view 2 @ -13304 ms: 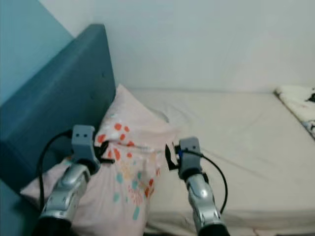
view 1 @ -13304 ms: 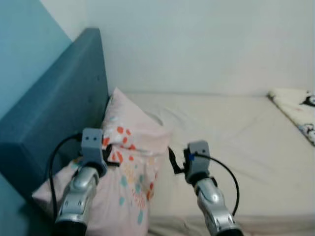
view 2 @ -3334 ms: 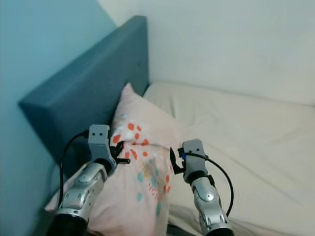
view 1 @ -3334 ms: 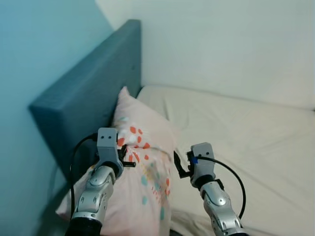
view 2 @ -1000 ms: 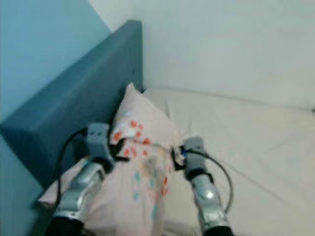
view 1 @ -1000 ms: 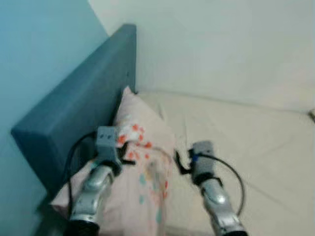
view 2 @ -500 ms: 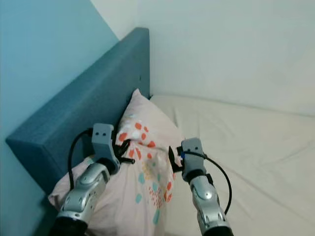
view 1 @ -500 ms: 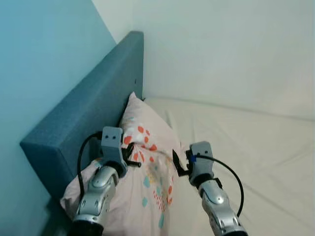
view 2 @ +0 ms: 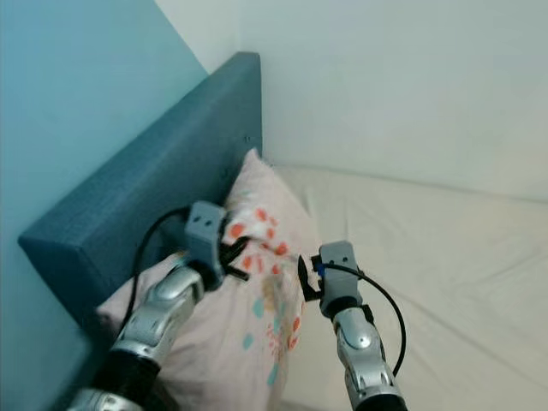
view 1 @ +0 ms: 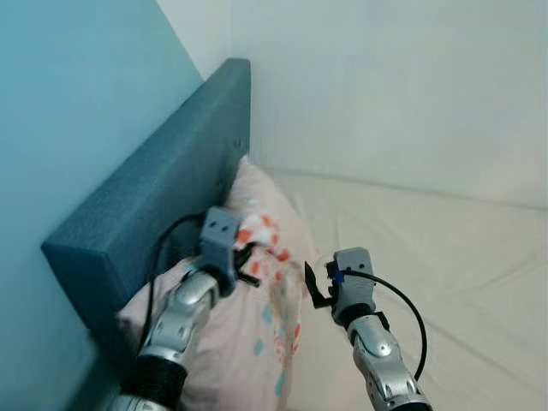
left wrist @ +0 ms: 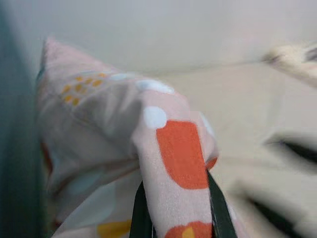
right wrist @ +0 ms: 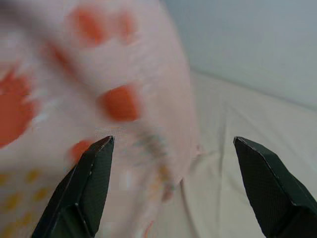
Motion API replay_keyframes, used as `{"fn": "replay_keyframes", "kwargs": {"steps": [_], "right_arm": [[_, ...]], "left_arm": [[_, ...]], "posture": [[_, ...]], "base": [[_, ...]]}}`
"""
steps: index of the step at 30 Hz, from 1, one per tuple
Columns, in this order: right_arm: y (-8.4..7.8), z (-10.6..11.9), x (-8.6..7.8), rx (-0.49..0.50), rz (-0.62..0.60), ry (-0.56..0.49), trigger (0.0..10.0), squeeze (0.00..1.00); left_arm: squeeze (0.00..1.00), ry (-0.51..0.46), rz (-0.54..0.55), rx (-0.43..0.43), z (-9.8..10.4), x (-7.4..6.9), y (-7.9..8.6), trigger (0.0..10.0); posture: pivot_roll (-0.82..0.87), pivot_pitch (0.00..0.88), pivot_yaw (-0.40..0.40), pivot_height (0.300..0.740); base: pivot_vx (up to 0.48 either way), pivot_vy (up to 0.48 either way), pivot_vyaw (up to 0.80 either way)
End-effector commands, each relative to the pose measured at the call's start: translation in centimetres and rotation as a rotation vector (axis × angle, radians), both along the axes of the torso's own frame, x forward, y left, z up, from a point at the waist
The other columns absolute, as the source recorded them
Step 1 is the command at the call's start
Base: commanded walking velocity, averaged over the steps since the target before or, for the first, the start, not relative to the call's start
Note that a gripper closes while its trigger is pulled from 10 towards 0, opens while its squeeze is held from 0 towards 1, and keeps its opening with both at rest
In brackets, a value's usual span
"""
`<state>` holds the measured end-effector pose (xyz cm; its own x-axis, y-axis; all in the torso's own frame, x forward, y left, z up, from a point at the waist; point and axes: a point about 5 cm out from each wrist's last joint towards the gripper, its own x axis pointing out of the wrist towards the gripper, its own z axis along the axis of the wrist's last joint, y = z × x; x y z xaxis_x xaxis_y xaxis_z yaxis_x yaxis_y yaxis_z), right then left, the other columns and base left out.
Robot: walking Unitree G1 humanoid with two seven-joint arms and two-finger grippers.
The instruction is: Clean up the room
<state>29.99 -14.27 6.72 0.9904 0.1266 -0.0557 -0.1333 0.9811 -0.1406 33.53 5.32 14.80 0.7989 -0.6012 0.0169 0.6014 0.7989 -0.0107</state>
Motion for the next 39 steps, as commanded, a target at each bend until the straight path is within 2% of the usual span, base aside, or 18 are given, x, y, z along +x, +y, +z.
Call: {"fn": "replay_keyframes", "kwargs": {"steps": [1,4,5,6,9,11,14,15,17,18,21,23,29,32,35,36,38,39], "right_arm": [[-0.4,-0.3,0.0,-0.004,-0.025,0.016,10.0,0.0],[-0.4,-0.3,0.0,-0.004,-0.025,0.016,10.0,0.0],[-0.4,-0.3,0.0,-0.002,-0.028,0.016,10.0,0.0],[-0.4,-0.3,0.0,-0.002,-0.028,0.016,10.0,0.0],[-0.6,-0.3,-0.1,0.002,-0.034,0.02,10.0,0.0],[-0.7,-0.4,-0.2,0.0,-0.035,0.026,10.0,0.0],[-0.7,-0.5,-0.3,-0.002,-0.035,0.031,10.0,0.0],[-0.7,-0.5,-0.3,-0.002,-0.035,0.031,10.0,0.0],[-0.7,-0.6,-0.4,-0.006,-0.033,0.035,10.0,0.0],[-0.7,-0.6,-0.4,-0.006,-0.033,0.035,10.0,0.0],[-0.8,-0.7,-0.4,-0.014,-0.024,0.043,10.0,0.0],[-0.9,-0.7,-0.5,-0.019,-0.024,0.046,10.0,0.0],[-1.6,-1.0,-0.6,-0.041,-0.053,0.075,10.0,0.0],[-2.7,-2.0,-0.9,-0.037,-0.144,0.154,10.0,0.0],[-2.9,-2.5,-1.0,-0.04,-0.162,0.188,10.0,0.0],[-2.9,-3.6,-1.4,-0.058,-0.16,0.275,10.0,0.0],[-2.9,-3.6,-1.4,-0.058,-0.16,0.275,10.0,0.0],[-2.8,-4.1,-1.6,-0.069,-0.15,0.31,10.0,0.0]], "left_arm": [[0.0,-0.097,-0.084,-0.088,3.3,0.2,-2.1,10.0],[0.0,-0.097,-0.086,-0.09,3.3,0.3,-2.1,10.0],[0.0,-0.076,-0.075,-0.131,3.9,0.5,-2.6,10.0],[0.0,-0.076,-0.075,-0.131,3.9,0.5,-2.6,10.0],[0.0,0.025,-0.016,-0.253,5.1,1.4,-3.7,10.0],[0.0,0.098,0.049,-0.252,4.4,1.9,-3.6,10.0],[0.0,0.192,0.218,-0.174,1.4,2.3,-2.4,10.0],[0.0,0.192,0.218,-0.174,1.4,2.3,-2.4,10.0],[0.0,0.257,0.309,-0.109,-0.9,2.2,-1.6,10.0],[0.0,0.257,0.309,-0.109,-0.9,2.2,-1.6,10.0],[0.0,0.39,0.415,0.009,-5.6,1.1,-0.8,10.0],[0.0,0.459,0.454,0.048,-7.6,0.3,-0.6,10.0],[0.0,0.491,0.49,0.127,-9.4,-0.5,-0.1,10.0],[0.0,0.512,0.547,0.202,-11.1,-1.2,1.3,10.0],[0.0,0.511,0.569,0.223,-11.4,-1.3,1.9,10.0],[0.0,0.487,0.597,0.28,-12.1,-1.6,3.0,10.0],[0.0,0.487,0.597,0.28,-12.1,-1.6,3.0,10.0],[0.0,0.472,0.605,0.313,-12.4,-1.7,3.6,10.0]], "posture": [[0.02,0.02,-0.046,0.74],[0.01,0.026,-0.042,0.74],[0.01,0.034,-0.037,0.74],[0.01,0.034,-0.037,0.74],[0.01,0.043,-0.032,0.74],[0.0,0.051,-0.028,0.74],[0.0,0.061,-0.03,0.74],[0.0,0.061,-0.03,0.74],[0.0,0.063,-0.032,0.74],[0.0,0.063,-0.032,0.74],[-0.01,0.071,-0.036,0.74],[-0.02,0.076,-0.037,0.74],[-0.03,0.081,-0.035,0.74],[-0.03,0.085,-0.036,0.74],[-0.03,0.088,-0.037,0.74],[-0.03,0.094,-0.041,0.74],[-0.03,0.094,-0.041,0.74],[-0.03,0.094,-0.042,0.74]], "base": [[0.0,0.0,0.0],[0.0,0.0,0.0],[0.0,0.0,0.0],[0.0,0.0,0.0],[0.0,0.0,0.0],[0.0,0.0,0.0],[0.0,0.0,0.0],[0.0,0.0,0.0],[0.0,0.0,0.0],[0.0,0.0,0.0],[0.0,0.0,0.0],[0.0,0.0,0.0],[0.0,0.0,0.0],[0.0,0.0,0.0],[0.0,0.0,0.0],[0.0,0.0,0.0],[0.0,0.0,0.0],[0.0,0.0,0.0]]}}
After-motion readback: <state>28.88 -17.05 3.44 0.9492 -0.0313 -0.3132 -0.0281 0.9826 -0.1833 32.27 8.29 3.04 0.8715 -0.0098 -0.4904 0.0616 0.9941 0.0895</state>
